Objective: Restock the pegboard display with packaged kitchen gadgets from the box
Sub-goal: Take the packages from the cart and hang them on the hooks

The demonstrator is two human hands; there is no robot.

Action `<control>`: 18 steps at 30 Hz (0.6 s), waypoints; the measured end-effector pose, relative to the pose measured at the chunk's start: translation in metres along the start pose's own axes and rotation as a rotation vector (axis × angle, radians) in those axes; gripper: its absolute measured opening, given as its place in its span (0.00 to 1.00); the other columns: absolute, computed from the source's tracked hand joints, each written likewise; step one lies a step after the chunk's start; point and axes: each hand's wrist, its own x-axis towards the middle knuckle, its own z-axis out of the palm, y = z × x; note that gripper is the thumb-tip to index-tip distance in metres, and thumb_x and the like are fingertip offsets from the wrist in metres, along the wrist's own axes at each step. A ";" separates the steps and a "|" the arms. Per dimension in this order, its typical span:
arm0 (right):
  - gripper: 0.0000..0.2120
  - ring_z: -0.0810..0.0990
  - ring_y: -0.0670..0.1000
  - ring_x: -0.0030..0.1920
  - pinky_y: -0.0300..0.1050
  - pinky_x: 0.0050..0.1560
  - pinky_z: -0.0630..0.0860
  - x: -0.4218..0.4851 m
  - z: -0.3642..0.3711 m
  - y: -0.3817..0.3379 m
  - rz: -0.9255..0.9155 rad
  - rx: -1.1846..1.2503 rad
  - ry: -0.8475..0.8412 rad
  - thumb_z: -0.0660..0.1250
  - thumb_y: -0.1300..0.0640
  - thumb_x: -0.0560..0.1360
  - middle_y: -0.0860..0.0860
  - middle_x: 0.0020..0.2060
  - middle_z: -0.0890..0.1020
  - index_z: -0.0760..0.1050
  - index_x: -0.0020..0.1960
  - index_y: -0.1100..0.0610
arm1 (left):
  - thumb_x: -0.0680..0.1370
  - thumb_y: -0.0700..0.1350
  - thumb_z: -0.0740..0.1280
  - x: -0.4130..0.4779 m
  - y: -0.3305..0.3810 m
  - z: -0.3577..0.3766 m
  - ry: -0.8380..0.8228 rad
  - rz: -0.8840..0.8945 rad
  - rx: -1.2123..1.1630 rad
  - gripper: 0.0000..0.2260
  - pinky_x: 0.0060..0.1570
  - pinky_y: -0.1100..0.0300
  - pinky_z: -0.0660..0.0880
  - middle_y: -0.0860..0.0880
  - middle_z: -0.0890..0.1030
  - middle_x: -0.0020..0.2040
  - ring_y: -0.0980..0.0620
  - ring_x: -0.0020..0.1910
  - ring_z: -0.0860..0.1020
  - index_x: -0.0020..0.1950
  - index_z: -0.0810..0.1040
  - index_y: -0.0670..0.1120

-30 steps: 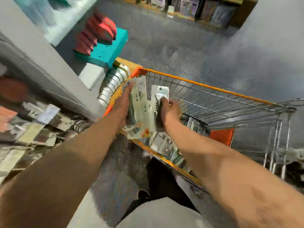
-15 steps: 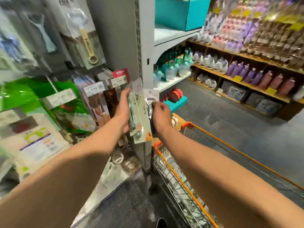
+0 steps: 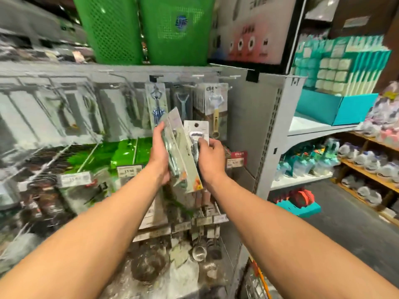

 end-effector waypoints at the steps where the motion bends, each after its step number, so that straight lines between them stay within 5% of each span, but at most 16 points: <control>1: 0.06 0.74 0.40 0.43 0.34 0.40 0.68 0.000 0.011 -0.005 -0.008 0.000 -0.027 0.65 0.52 0.83 0.44 0.44 0.78 0.73 0.57 0.54 | 0.77 0.70 0.59 -0.005 0.011 -0.006 0.000 0.018 -0.019 0.33 0.63 0.44 0.76 0.38 0.84 0.56 0.39 0.52 0.82 0.62 0.85 0.44; 8: 0.11 0.76 0.44 0.44 0.42 0.44 0.67 -0.017 0.096 -0.035 -0.116 -0.022 -0.149 0.64 0.51 0.83 0.44 0.44 0.78 0.74 0.61 0.56 | 0.80 0.69 0.56 -0.020 0.077 -0.067 0.054 0.124 -0.064 0.32 0.52 0.49 0.77 0.41 0.85 0.46 0.42 0.44 0.83 0.55 0.85 0.44; 13: 0.16 0.78 0.51 0.57 0.47 0.55 0.71 -0.025 0.139 -0.041 -0.125 -0.040 -0.241 0.63 0.47 0.83 0.50 0.57 0.81 0.72 0.66 0.53 | 0.83 0.68 0.53 -0.024 0.105 -0.096 0.094 0.165 0.005 0.30 0.34 0.61 0.77 0.48 0.82 0.33 0.50 0.29 0.80 0.43 0.81 0.45; 18: 0.16 0.78 0.43 0.50 0.44 0.51 0.70 -0.028 0.175 -0.050 -0.163 -0.042 -0.278 0.63 0.46 0.83 0.49 0.55 0.80 0.70 0.68 0.52 | 0.81 0.69 0.55 -0.019 0.130 -0.127 0.093 0.158 -0.042 0.31 0.38 0.57 0.74 0.47 0.81 0.34 0.49 0.30 0.79 0.40 0.82 0.46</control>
